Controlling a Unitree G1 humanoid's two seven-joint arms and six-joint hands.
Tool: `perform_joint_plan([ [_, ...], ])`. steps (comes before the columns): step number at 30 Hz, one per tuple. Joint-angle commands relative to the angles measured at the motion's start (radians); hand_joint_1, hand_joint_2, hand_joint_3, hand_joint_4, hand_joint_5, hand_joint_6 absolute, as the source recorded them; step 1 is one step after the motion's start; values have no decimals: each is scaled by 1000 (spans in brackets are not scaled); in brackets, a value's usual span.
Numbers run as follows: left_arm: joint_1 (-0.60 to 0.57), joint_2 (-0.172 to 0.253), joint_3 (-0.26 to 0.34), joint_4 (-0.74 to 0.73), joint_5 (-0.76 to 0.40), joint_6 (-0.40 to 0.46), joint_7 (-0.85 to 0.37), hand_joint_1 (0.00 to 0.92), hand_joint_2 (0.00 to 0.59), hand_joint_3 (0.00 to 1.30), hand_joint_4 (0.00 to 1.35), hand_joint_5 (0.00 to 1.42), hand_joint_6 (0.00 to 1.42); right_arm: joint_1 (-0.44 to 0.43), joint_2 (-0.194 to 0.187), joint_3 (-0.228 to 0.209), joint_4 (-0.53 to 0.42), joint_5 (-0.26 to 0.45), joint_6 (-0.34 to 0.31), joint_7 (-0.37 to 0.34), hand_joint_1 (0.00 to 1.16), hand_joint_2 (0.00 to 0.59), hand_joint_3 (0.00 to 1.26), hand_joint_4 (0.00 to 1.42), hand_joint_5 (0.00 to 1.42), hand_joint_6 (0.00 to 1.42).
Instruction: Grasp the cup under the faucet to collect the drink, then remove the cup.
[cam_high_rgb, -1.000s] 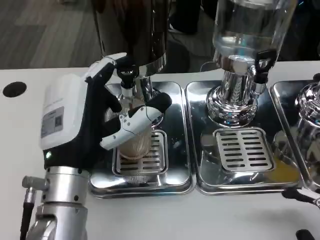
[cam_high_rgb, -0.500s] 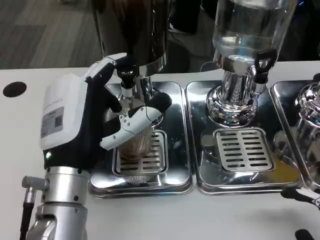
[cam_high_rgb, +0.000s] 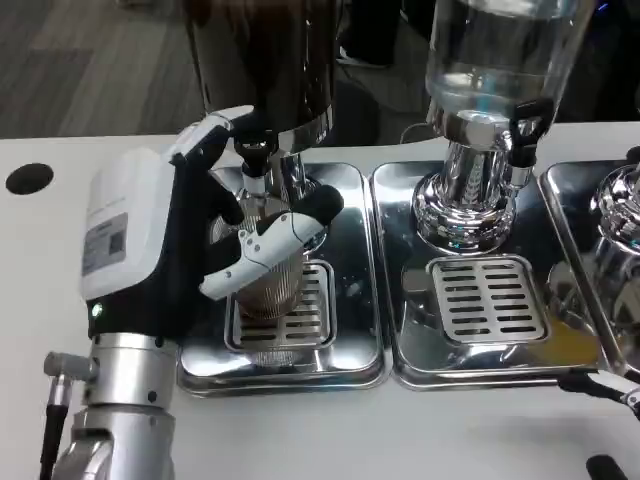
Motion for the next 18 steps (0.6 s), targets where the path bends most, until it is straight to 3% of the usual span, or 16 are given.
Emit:
perform_joint_plan([
  [1, 17, 8, -6, 7, -8, -20, -22, 0, 5, 398, 357, 861, 835, 4, 3, 2, -11, -1, 0, 3, 584, 418, 263, 178, 182, 25],
  [18, 26, 6, -6, -6, -3, -20, -22, 0, 5, 404, 357, 861, 843, 13, 1, 1, -13, 3, -7, 5, 584, 418, 263, 178, 182, 25],
])
